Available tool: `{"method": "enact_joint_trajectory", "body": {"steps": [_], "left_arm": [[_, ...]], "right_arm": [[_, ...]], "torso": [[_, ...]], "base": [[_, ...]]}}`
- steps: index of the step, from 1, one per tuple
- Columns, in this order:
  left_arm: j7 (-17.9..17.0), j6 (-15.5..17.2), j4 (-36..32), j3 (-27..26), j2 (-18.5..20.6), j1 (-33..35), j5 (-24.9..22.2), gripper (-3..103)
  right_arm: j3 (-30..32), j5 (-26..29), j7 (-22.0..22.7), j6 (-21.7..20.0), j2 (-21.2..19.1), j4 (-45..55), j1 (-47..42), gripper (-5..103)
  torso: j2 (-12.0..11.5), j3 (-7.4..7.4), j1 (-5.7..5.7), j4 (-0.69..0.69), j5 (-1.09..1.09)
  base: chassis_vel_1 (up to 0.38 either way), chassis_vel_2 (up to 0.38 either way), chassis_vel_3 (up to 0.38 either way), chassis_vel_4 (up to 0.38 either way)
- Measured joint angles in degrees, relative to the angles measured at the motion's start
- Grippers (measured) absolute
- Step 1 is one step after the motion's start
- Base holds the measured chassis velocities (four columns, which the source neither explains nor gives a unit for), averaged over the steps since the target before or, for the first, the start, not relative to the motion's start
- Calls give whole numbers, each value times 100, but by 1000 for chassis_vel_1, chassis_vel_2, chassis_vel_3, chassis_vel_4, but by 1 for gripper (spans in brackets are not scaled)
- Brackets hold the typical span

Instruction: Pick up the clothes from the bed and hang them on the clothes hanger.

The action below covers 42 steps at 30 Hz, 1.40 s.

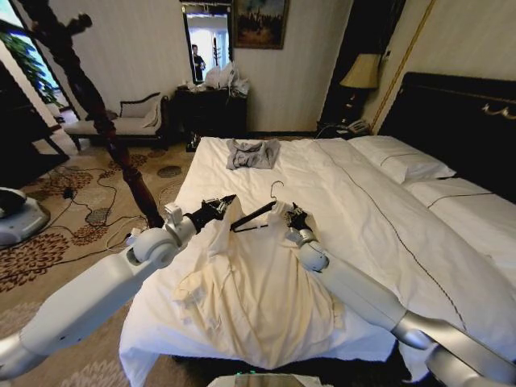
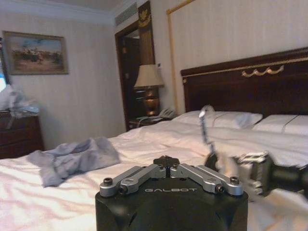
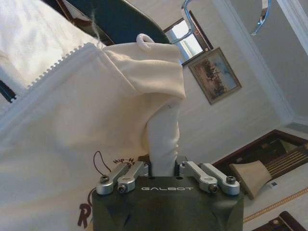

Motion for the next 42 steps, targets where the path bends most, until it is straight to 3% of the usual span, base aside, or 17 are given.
{"method": "enact_joint_trajectory", "body": {"steps": [8, 17, 25, 33, 36, 42], "left_arm": [[-198, 51, 189, 71, -105, -159, 85, 0], [-464, 173, -209, 544, -200, -459, 27, 0], [-624, 244, -115, 728, -345, -922, 88, 0], [-484, 198, 254, 917, -392, -1702, 281, 0], [-372, 168, 296, 931, -304, -1935, 373, 0], [-231, 156, 321, 742, -77, -2220, 632, 0]], "right_arm": [[-41, 141, -7, -199, -101, 283, 18, 22], [-419, 335, 32, -545, 250, -73, 408, 22], [-717, 601, -7, -932, 462, 11, 891, 22], [-1182, 1169, -2, -1289, 971, -16, 1982, 22], [-1205, 1354, 46, -1335, 1287, -216, 2327, 22], [-1167, 1863, 188, -1489, 1552, -374, 2750, 22]], "torso": [[0, 0, 0, 1, 0], [0, 0, 0, 1, 0], [0, 0, 0, -2, 1], [0, 0, 0, 0, -1], [0, 0, 1, 1, -1], [0, 0, -1, 0, -1]], "base": [[0, 0, 0, 0], [0, 0, 0, 0], [0, 0, 0, 0], [0, 0, 0, 0], [0, 0, 0, 0], [0, 0, 0, 0]]}}
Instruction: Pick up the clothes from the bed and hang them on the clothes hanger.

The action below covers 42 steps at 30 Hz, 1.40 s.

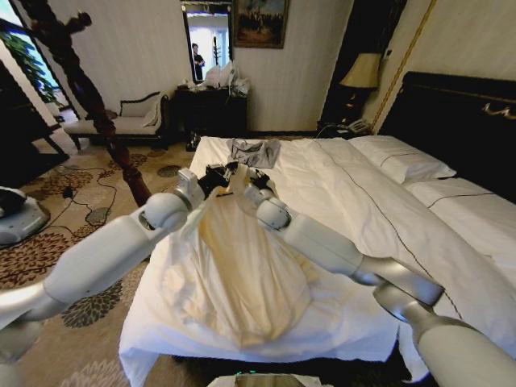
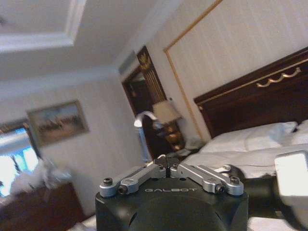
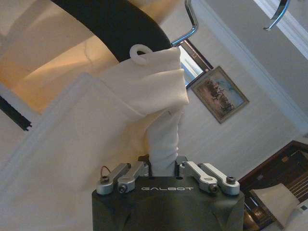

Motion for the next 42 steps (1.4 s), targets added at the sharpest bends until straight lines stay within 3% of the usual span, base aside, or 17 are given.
{"method": "enact_joint_trajectory", "body": {"steps": [5, 9, 19, 22, 24, 26, 31, 35, 39, 40, 42], "left_arm": [[151, -101, 325, -40, 76, -368, 580, 0], [183, -119, 466, -32, 112, -624, 727, 0], [425, -229, 340, 499, 112, -1267, 747, 0], [563, -328, 276, 677, 109, -1390, 766, 0], [812, -590, 210, 742, 157, -1416, 795, 0], [1095, -832, -20, 755, 298, -1336, 638, 0], [1341, -1006, -317, 695, 545, -1036, 607, 0], [1742, -1341, -581, 334, 992, -334, 1033, 0], [1894, -1382, -814, 75, 1214, 74, 1095, 0], [2027, -1324, -982, 3, 1288, 287, 1138, 0], [2029, -1279, -1052, -138, 1373, 408, 1219, 0]], "right_arm": [[0, 450, 99, -8, -66, 72, 262, 22], [-61, 723, 133, -8, -135, 80, 548, 22], [-414, 946, 183, 0, -200, 90, 1065, 22], [-424, 921, 197, 2, -199, 85, 1055, 22], [-417, 910, 213, 5, -227, 103, 986, 22], [-393, 908, 232, 5, -253, 117, 946, 22], [-376, 907, 244, 6, -259, 121, 936, 22], [-378, 900, 257, 6, -213, 67, 893, 22], [-401, 892, 261, 4, -134, -2, 876, 22], [-400, 868, 269, 22, -21, -15, 877, 22], [-404, 860, 276, 17, 18, -54, 878, 22]], "torso": [[0, 0, 1, -2, 1], [-1, 0, 1, -1, 2], [0, 0, 0, 0, 1], [0, 0, 1, -3, 3], [0, 0, 0, -2, 3], [0, 0, 0, -1, 3], [0, 0, 0, -1, 3], [0, 0, 0, 3, 1], [0, 0, 0, 1, 3], [-1, 0, -1, -1, -6], [1, -2, 0, 0, 1]], "base": [[0, 0, 0, 0], [0, 0, 0, 0], [0, 0, 0, 0], [0, 0, 0, 0], [0, 0, 0, 0], [0, 0, 0, 0], [0, 0, 0, 0], [0, 0, 0, 0], [0, 0, 0, 0], [0, 0, 0, 0], [0, 0, 0, 0]]}}
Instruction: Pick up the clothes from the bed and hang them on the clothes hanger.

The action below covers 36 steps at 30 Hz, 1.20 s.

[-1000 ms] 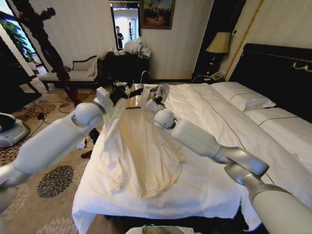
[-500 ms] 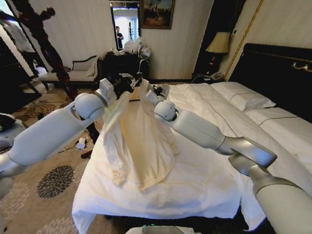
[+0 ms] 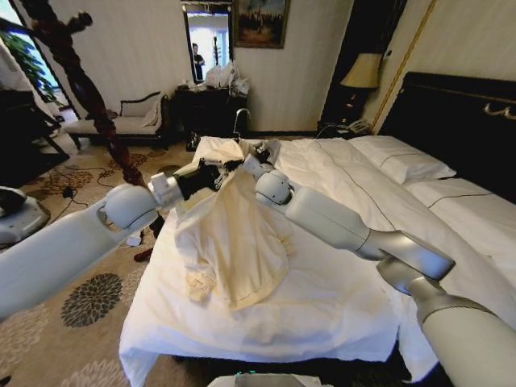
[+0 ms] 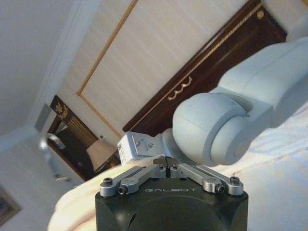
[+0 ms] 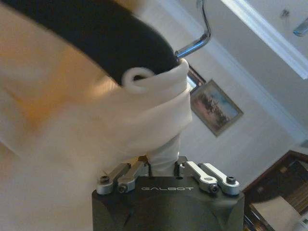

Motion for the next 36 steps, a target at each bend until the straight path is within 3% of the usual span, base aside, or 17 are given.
{"method": "enact_joint_trajectory", "body": {"steps": [5, 8, 11, 12, 14, 18, 20, 22, 23, 24, 27, 28, 30, 32, 35, 36], "left_arm": [[-115, 104, -59, -343, 166, 466, 183, -3], [-308, 173, -61, -422, 205, 594, 172, 13], [-339, 171, -57, -437, 219, 596, 220, 19], [-354, 165, -48, -438, 231, 593, 290, 29], [-360, 151, -40, -438, 237, 591, 330, 29], [-371, 45, -55, -444, 282, 636, 432, 51], [-373, 29, -65, -456, 290, 648, 433, 51], [-390, -21, -111, -547, 323, 699, 391, 67], [-390, -21, -111, -547, 323, 699, 391, 67], [-397, -31, -122, -585, 330, 712, 363, 67], [-530, -16, -246, -958, 387, 851, 26, 83], [-530, -16, -246, -958, 387, 851, 26, 83], [-720, 178, -403, -1376, 488, 1033, -451, 93], [-777, 257, -439, -1468, 523, 1066, -555, 93], [-1078, 850, -551, -1936, 823, 1177, -994, 99], [-1078, 850, -551, -1936, 823, 1177, -994, 99]], "right_arm": [[-45, 8, 41, -2, 165, -35, -2, 22], [-68, 18, 73, -2, 204, -23, -28, 22], [-69, 20, 82, -2, 204, -20, -36, 22], [-70, 27, 85, -2, 202, -11, -41, 22], [-70, 30, 87, -2, 202, -7, -43, 22], [-69, 40, 109, -3, 212, 6, -73, 22], [-69, 41, 111, -3, 213, 6, -85, 22], [-65, 41, 122, -4, 226, 6, -144, 22], [-65, 41, 122, -4, 226, 6, -144, 22], [-64, 41, 124, -4, 229, 6, -161, 22], [-51, 25, 133, -4, 231, -5, -238, 22], [-51, 25, 133, -4, 231, -5, -238, 22], [-19, -3, 135, -4, 216, -25, -296, 22], [-14, -18, 136, -4, 208, -32, -309, 22], [30, -79, 135, -4, 160, -50, -368, 22], [30, -79, 135, -4, 160, -50, -368, 22]], "torso": [[0, 1, 0, 2, -2], [-1, 1, 0, -1, -1], [-1, 1, 0, -2, 0], [-1, 1, 0, -2, 0], [-1, 1, 0, -2, 0], [-1, 2, 0, 0, 0], [-1, 2, 1, 0, 0], [-1, 2, 0, 0, 0], [-1, 2, 0, 0, 0], [-1, 2, 0, 0, 0], [-1, 2, 1, 0, 0], [-1, 2, 1, 0, 0], [-1, 2, 1, -1, 0], [-1, 2, 1, 0, 0], [-1, 2, 1, 1, 0], [-1, 2, 1, 1, 0]], "base": [[0, 0, 0, 0], [0, 0, 0, 0], [0, 0, 0, 0], [0, 0, 0, 0], [0, 0, 0, 0], [0, 0, 0, 0], [0, 0, 0, 0], [0, 0, 0, 0], [0, 0, 0, 0], [0, 0, 0, 0], [0, 0, 0, 0], [0, 0, 0, 0], [0, 0, 0, 0], [0, 0, 0, 0], [0, 0, 0, 0], [0, 0, 0, 0]]}}
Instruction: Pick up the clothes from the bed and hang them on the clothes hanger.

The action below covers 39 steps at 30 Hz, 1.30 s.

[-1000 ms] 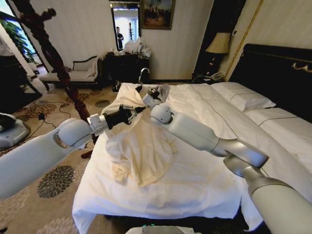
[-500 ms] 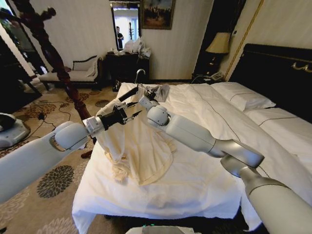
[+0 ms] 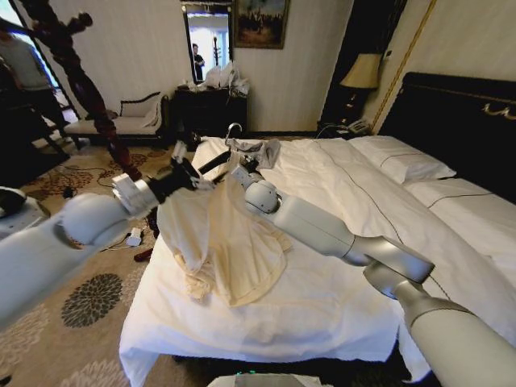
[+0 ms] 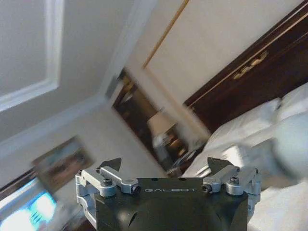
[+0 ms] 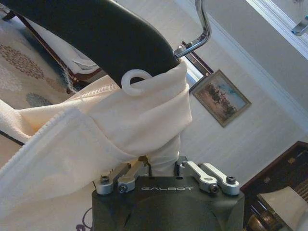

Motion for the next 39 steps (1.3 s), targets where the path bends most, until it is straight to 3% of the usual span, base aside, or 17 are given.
{"method": "enact_joint_trajectory", "body": {"steps": [5, 10, 15, 22, 39], "left_arm": [[-240, 688, 91, -211, 441, -38, -421, 100], [-4, 945, 133, -140, 687, 12, -664, 100], [412, 1093, 226, -23, 755, 30, -1054, 100], [600, 1246, 399, 109, 680, 214, -1252, 100], [467, 1517, 694, 500, 316, 193, -1370, 100]], "right_arm": [[97, -28, 9, 0, -193, 48, -107, 22], [142, 27, 87, 0, -532, 181, -168, 22], [153, 64, 111, 0, -597, 229, -172, 22], [141, 110, 124, 0, -599, 336, -154, 22], [-139, -5, 89, -2, -199, 359, 38, 22]], "torso": [[0, 0, 0, 0, 0], [0, 0, 0, -3, 0], [-1, 0, -1, -1, 1], [-1, 0, 0, 0, 0], [0, 0, 0, -1, -1]], "base": [[0, 0, 0, 0], [0, 0, 0, 0], [0, 0, 0, 0], [0, 0, 0, 0], [0, 0, 0, 0]]}}
